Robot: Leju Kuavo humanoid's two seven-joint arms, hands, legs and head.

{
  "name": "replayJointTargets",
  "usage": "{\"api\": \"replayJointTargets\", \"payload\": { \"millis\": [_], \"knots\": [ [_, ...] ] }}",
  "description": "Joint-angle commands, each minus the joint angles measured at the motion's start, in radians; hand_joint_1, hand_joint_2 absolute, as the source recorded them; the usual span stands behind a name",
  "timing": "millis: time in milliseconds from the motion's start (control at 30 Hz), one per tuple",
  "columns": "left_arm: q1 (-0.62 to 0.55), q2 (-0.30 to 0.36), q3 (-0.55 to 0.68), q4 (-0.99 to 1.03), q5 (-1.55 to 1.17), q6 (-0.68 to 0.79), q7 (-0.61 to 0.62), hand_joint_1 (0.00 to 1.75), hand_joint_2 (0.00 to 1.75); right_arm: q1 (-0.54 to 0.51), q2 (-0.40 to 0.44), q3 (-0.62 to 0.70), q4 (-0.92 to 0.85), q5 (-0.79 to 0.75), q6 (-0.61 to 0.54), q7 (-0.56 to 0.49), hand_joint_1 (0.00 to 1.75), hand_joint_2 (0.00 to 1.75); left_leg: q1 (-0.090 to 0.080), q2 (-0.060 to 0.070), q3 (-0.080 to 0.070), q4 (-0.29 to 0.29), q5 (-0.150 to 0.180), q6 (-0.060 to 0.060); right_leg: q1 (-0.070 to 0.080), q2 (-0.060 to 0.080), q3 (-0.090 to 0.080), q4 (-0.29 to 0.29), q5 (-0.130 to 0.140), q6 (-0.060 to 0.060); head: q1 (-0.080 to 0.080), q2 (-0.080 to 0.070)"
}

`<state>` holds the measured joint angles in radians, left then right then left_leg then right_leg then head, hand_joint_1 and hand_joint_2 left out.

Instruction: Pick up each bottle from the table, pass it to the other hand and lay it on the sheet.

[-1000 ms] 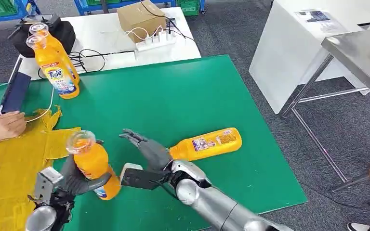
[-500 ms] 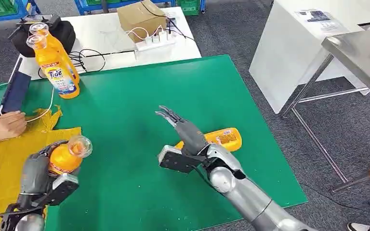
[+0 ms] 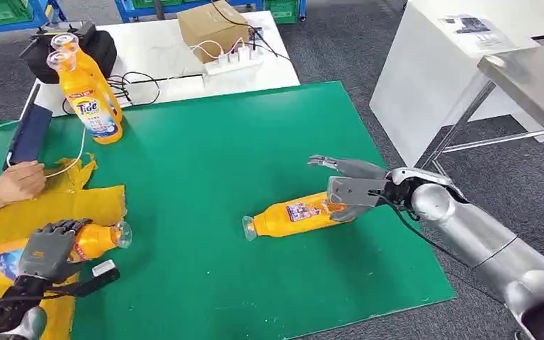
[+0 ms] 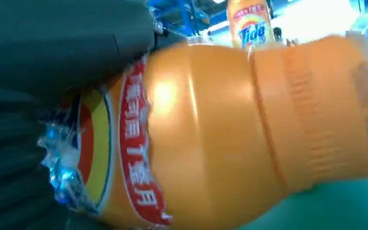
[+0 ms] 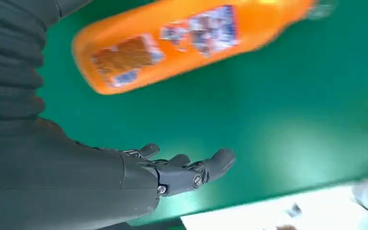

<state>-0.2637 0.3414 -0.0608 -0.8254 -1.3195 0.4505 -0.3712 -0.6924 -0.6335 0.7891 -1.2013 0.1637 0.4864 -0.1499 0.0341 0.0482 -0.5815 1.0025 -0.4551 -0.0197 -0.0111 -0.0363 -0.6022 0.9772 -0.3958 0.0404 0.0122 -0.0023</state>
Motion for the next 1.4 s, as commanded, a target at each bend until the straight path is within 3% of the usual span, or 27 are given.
{"api": "replayJointTargets", "payload": {
  "millis": [33,333,367,567,667,733,833,900,967,1133,1167,1400],
  "knots": [
    [-0.131,0.011,-0.145,0.274,-0.002,-0.01,-0.001,0.51,1.75,-0.09,-0.052,0.176,0.094,-0.006,-0.007,0.004,0.0,1.75,-0.002,-0.002,0.003,-0.002,0.0,0.003,-0.002,0.003,0.002,0.0,0.0,-0.001,0.0,0.0],
    [-0.129,0.011,-0.145,0.274,-0.002,-0.009,-0.001,0.51,1.75,-0.092,-0.051,0.176,0.092,-0.006,-0.007,0.004,0.0,1.75,-0.003,-0.001,0.004,-0.002,0.0,0.003,-0.003,0.004,0.002,0.0,0.0,-0.001,0.0,0.0],
    [-0.132,0.012,-0.149,0.279,0.002,-0.018,-0.003,0.0,1.75,-0.094,-0.054,0.182,0.092,-0.011,-0.008,0.008,0.0,1.75,-0.002,-0.001,0.003,-0.001,0.001,0.003,-0.003,0.004,0.002,0.0,0.0,-0.001,0.0,0.0],
    [-0.187,0.001,-0.208,0.312,0.082,-0.081,-0.066,0.0,1.75,-0.105,-0.052,0.265,0.183,-0.008,-0.032,0.005,0.0,1.75,-0.002,-0.003,0.004,-0.002,0.002,0.004,-0.002,0.002,0.004,-0.001,0.001,-0.001,0.0,0.0],
    [-0.214,-0.008,-0.239,0.323,0.11,-0.093,-0.073,0.0,1.75,-0.095,0.012,0.307,0.298,0.046,-0.072,-0.014,0.0,1.75,-0.002,-0.005,0.006,-0.002,0.003,0.004,-0.002,0.0,0.006,-0.001,0.001,-0.001,0.0,0.0],
    [-0.221,-0.013,-0.261,0.322,0.137,-0.104,-0.075,0.0,1.75,-0.068,0.095,0.323,0.414,0.14,-0.165,-0.036,0.0,1.75,-0.002,-0.007,0.006,-0.003,0.004,0.005,-0.002,-0.001,0.008,-0.003,0.002,-0.001,0.0,0.0],
    [-0.227,-0.03,-0.293,0.318,0.147,-0.107,-0.053,0.0,1.75,-0.013,0.298,0.315,0.681,0.317,-0.354,-0.036,0.0,1.75,-0.001,-0.005,0.008,-0.005,0.005,0.004,-0.001,0.0,0.01,-0.005,0.003,-0.001,0.0,0.0],
    [-0.23,-0.042,-0.304,0.317,0.147,-0.108,-0.045,0.0,1.75,0.01,0.382,0.302,0.777,0.386,-0.447,-0.006,0.0,1.75,0.001,-0.004,0.01,-0.006,0.005,0.003,0.0,0.001,0.012,-0.006,0.003,-0.001,0.0,0.0],
    [-0.226,-0.048,-0.308,0.309,0.153,-0.112,-0.046,0.0,1.75,0.018,0.426,0.305,0.817,0.442,-0.504,0.036,0.0,1.75,0.0,-0.005,0.01,-0.006,0.005,0.004,-0.001,0.001,0.011,-0.005,0.003,-0.001,0.0,0.0],
    [-0.238,-0.052,-0.312,0.309,0.169,-0.121,-0.065,0.0,1.75,0.014,0.434,0.28,0.855,0.47,-0.464,0.012,0.0,1.75,-0.001,-0.007,0.008,-0.004,0.005,0.004,-0.001,0.0,0.008,-0.001,0.001,-0.001,0.0,0.0],
    [-0.241,-0.052,-0.312,0.311,0.175,-0.118,-0.069,0.0,1.75,0.018,0.435,0.262,0.855,0.474,-0.459,0.001,1.75,1.75,-0.001,-0.007,0.009,-0.003,0.005,0.003,-0.001,-0.001,0.009,-0.002,0.001,0.0,0.0,0.0],
    [-0.236,-0.045,-0.315,0.304,0.187,-0.122,-0.076,0.0,1.75,0.028,0.455,0.231,0.852,0.52,-0.458,-0.011,1.75,1.75,-0.001,0.002,0.016,-0.004,0.003,0.001,-0.001,0.007,0.011,-0.003,0.002,0.0,0.0,0.0]
  ]
}}
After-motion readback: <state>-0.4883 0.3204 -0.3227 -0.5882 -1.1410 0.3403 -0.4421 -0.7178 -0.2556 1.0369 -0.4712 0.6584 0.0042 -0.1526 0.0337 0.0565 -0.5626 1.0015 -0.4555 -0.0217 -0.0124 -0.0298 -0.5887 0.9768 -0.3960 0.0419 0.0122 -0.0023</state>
